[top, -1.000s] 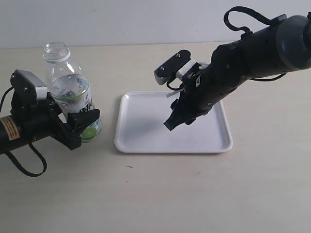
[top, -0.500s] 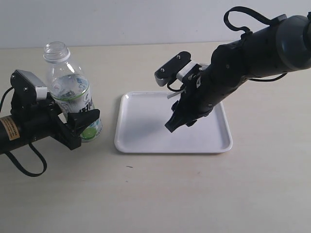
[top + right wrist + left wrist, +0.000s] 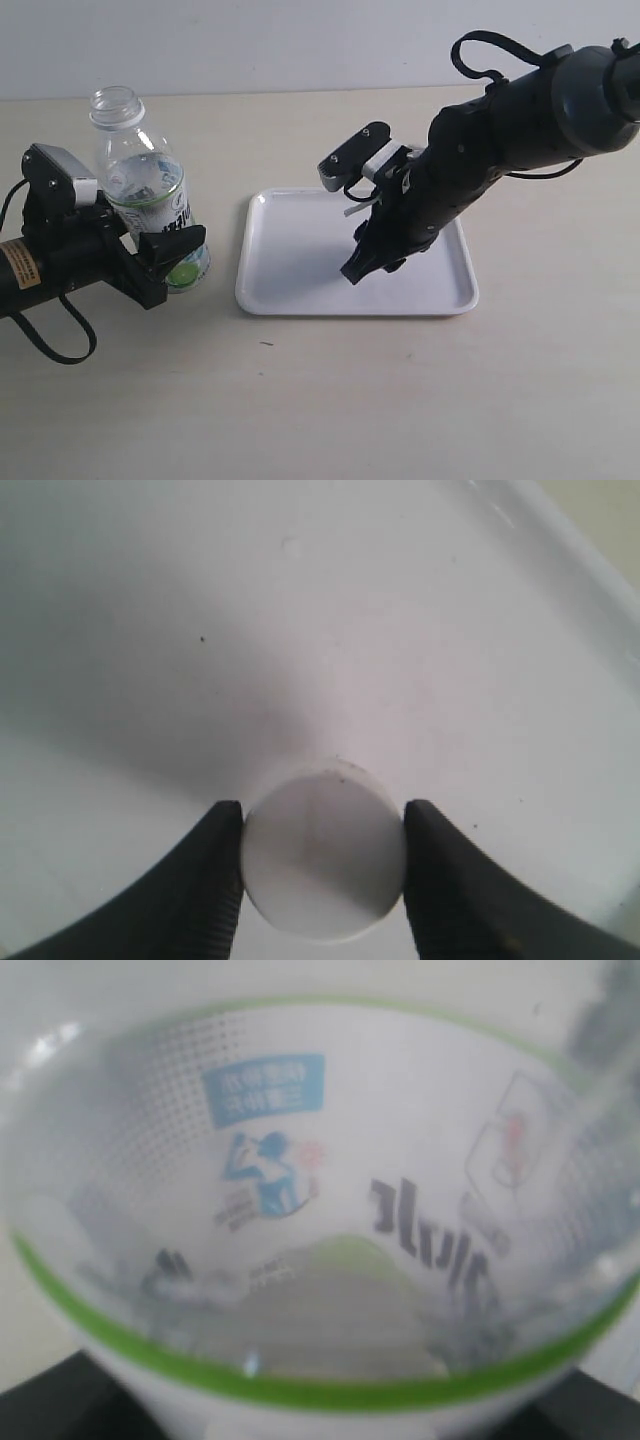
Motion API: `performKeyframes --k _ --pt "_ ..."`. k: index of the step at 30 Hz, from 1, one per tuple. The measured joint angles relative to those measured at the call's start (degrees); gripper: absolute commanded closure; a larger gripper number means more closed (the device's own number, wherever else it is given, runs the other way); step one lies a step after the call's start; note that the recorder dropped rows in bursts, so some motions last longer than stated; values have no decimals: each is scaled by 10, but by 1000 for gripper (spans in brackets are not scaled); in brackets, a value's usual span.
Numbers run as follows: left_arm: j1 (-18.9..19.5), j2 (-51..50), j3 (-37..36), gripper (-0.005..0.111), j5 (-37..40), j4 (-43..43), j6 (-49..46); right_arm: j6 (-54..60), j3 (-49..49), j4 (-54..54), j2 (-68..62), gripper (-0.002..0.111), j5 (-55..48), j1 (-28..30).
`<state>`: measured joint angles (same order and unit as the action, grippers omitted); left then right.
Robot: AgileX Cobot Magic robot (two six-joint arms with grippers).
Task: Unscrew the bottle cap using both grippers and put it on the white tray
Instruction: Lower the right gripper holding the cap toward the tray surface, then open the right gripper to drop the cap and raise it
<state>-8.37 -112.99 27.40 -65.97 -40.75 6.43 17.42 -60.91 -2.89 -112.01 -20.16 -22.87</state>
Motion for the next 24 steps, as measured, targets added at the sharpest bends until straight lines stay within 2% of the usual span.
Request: performKeyframes --k 7,11,14,21,24 --pt "0 0 0 107 0 0 0 0 0 0 -10 108 0 0" --pt "0 0 0 107 0 0 0 0 0 0 -20 99 0 0" --pt "0 0 0 107 0 0 0 0 0 0 -20 85 0 0" --pt "0 0 0 107 0 0 0 0 0 0 -20 38 3 0" --pt "0 0 0 107 0 0 0 0 0 0 -20 31 7 0"
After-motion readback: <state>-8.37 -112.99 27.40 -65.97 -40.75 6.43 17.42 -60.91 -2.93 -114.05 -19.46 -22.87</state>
